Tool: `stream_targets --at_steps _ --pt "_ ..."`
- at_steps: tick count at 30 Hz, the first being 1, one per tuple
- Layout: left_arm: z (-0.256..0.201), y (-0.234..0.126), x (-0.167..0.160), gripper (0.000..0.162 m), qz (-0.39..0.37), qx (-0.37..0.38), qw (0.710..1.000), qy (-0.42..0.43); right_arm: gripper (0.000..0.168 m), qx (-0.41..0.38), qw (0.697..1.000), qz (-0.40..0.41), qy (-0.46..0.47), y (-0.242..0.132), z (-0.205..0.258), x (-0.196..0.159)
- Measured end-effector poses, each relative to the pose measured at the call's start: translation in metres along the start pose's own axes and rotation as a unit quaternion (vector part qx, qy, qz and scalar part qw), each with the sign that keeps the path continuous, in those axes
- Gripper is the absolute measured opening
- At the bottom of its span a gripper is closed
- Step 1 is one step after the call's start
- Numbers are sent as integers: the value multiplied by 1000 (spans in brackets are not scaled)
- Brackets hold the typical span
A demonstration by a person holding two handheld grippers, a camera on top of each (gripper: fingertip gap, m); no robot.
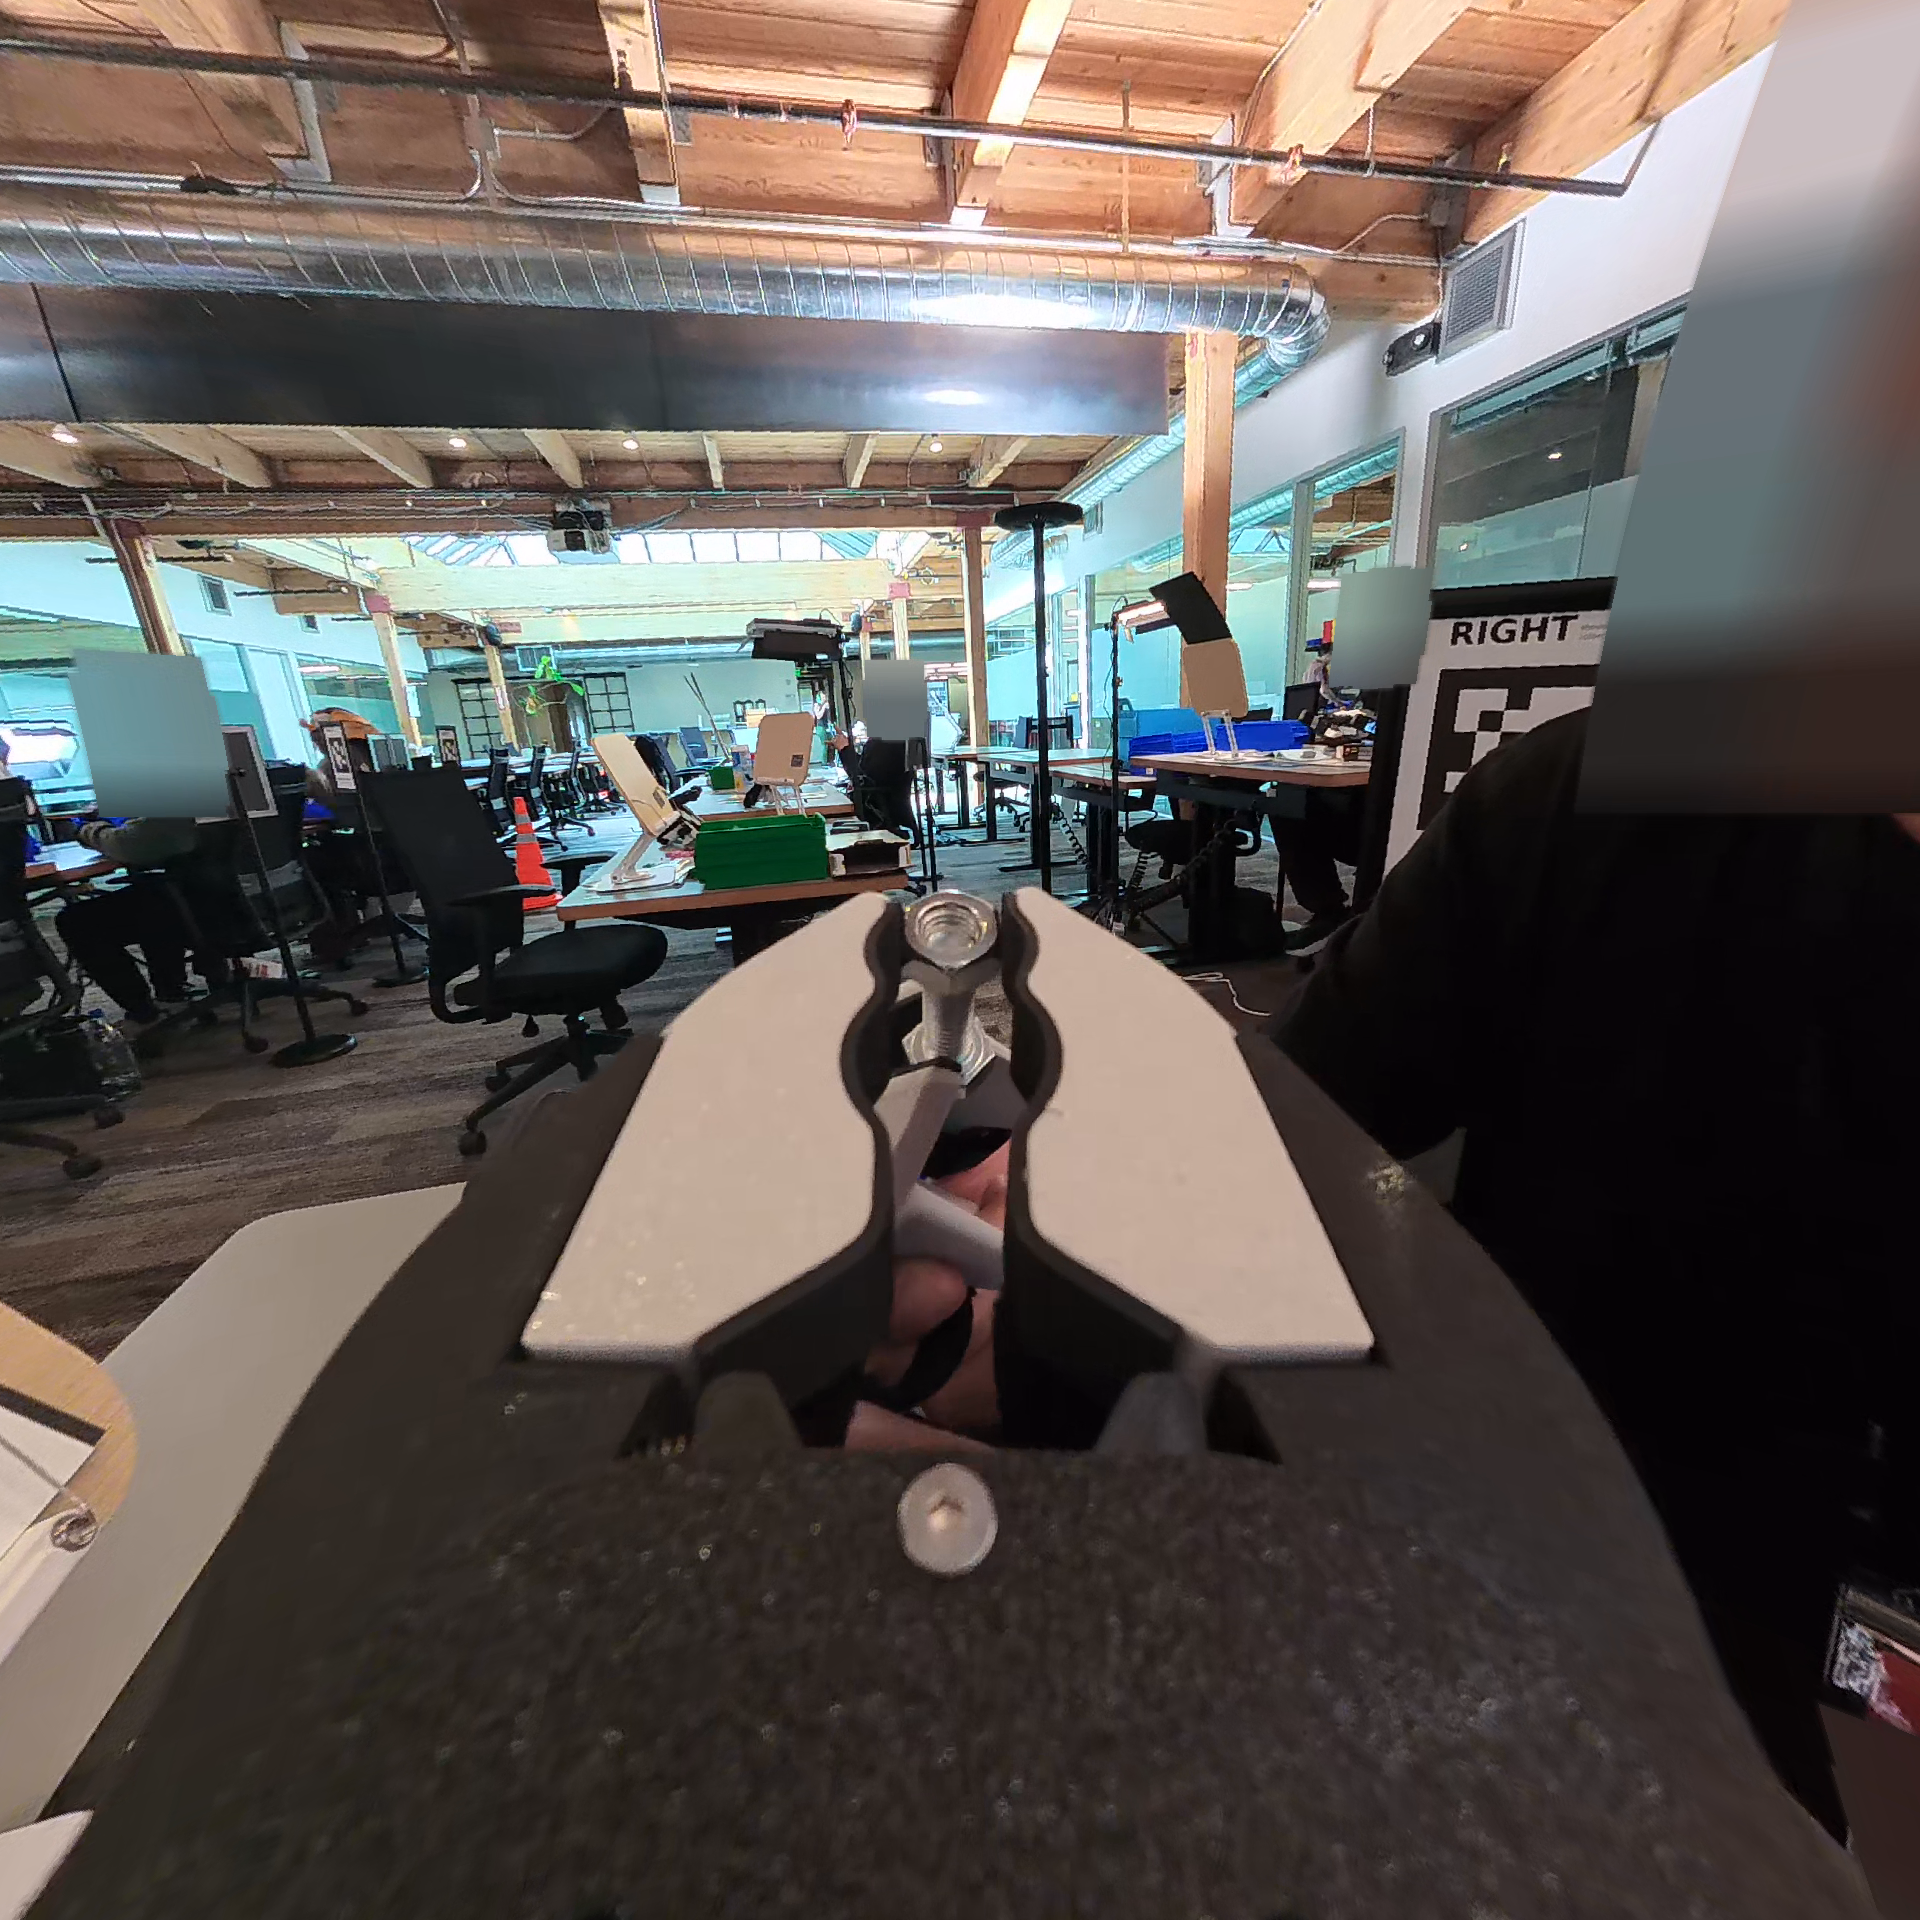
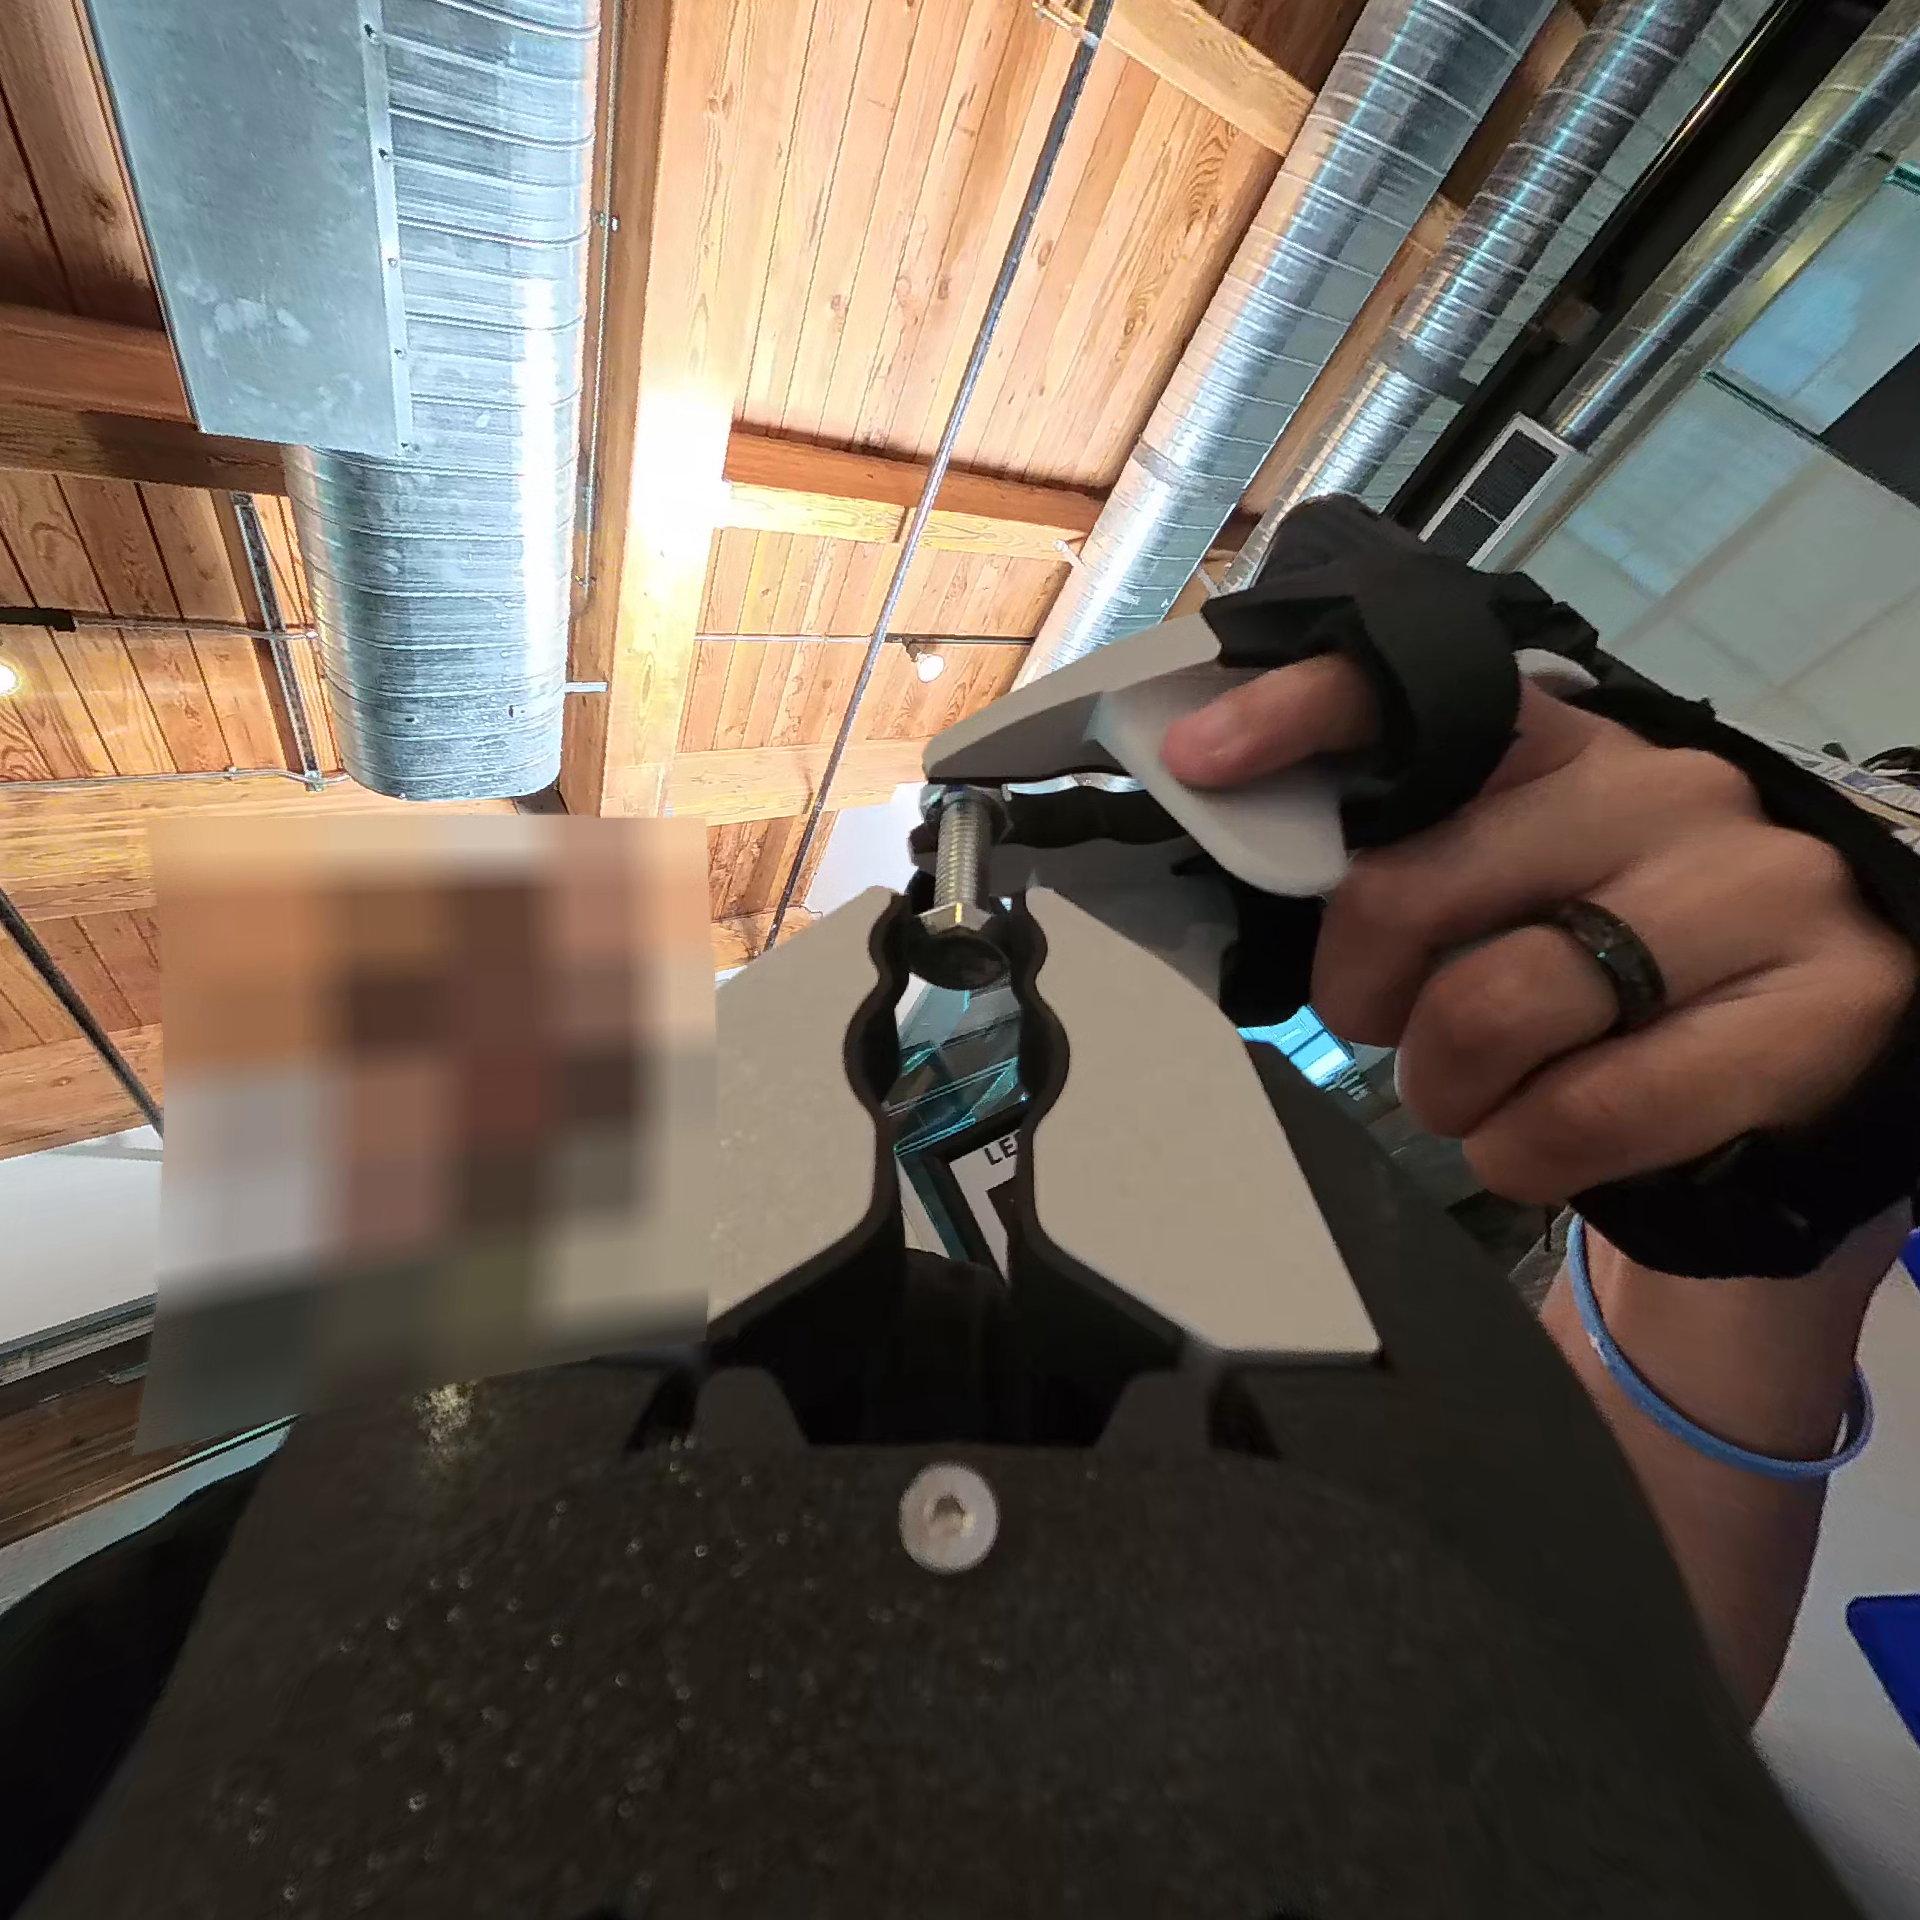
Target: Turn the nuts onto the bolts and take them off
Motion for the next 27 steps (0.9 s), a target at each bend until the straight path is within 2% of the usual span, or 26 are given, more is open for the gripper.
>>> stream_targets --at_steps 4,7,10,13,17,20,24,27 --pt "3 3 2 17 6 24 1000 -7 18 -9 1000 -5 -18 1 3 3" --pt "9 6 0 17 12 104 993 -49 18 -42 997 -14 -69 -5 5 11" --pt "15 7 -1 16 51 200 974 -94 18 -92 984 0 -154 -12 5 17" --pt "23 9 2 16 98 300 933 -175 18 -161 949 16 -270 -20 7 23" --pt "21 13 7 17 146 353 887 -257 18 -236 876 46 -418 -22 19 29" --pt "15 16 27 17 178 381 877 -232 18 -262 837 86 -473 -14 28 27" --pt "4 0 68 16 185 443 873 -84 18 -318 779 133 -524 -3 41 28" --pt "-7 -25 46 17 164 506 847 -24 18 -347 739 161 -554 9 58 30"
Point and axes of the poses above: each gripper's, where its closed fingertips meet, y out along the fingers, x out of its top, z = x × y across the jaws, the point moved 5 cm from there along -y, back along the fingers, and after that the axes turned 11 degrees about x, right-handed, at the moved point
